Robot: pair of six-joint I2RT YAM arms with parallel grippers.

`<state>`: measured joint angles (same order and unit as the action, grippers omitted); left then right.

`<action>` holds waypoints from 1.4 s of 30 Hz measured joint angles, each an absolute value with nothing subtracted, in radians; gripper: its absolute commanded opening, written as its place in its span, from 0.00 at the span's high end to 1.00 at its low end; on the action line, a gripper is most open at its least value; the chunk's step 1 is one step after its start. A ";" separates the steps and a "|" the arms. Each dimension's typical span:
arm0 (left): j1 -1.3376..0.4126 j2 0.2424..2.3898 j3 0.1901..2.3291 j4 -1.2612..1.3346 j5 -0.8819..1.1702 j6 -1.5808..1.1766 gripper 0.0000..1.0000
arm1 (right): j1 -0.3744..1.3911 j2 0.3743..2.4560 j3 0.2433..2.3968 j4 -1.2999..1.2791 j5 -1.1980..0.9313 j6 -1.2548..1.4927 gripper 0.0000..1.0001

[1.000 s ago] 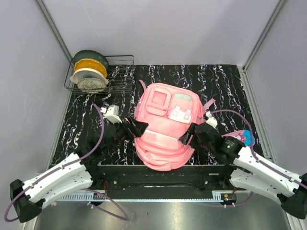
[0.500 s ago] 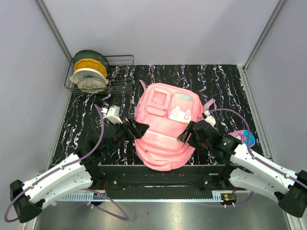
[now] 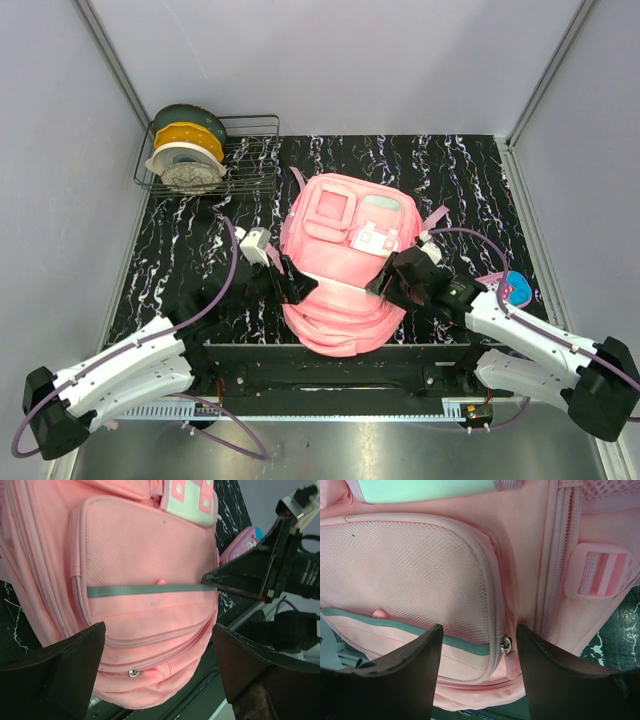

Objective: Pack the student bag
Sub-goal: Unzip the student bag at the center of the board.

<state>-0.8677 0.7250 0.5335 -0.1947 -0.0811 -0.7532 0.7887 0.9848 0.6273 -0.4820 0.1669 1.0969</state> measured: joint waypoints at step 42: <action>-1.085 0.870 0.549 -0.255 -0.304 -0.948 0.41 | 0.715 1.055 0.815 -0.476 0.182 0.931 1.00</action>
<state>-1.0855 0.8700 0.5488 -0.2546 -0.3038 -0.9482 0.7155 1.0554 0.8150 -0.4759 0.1818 0.9310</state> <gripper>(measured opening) 0.699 0.074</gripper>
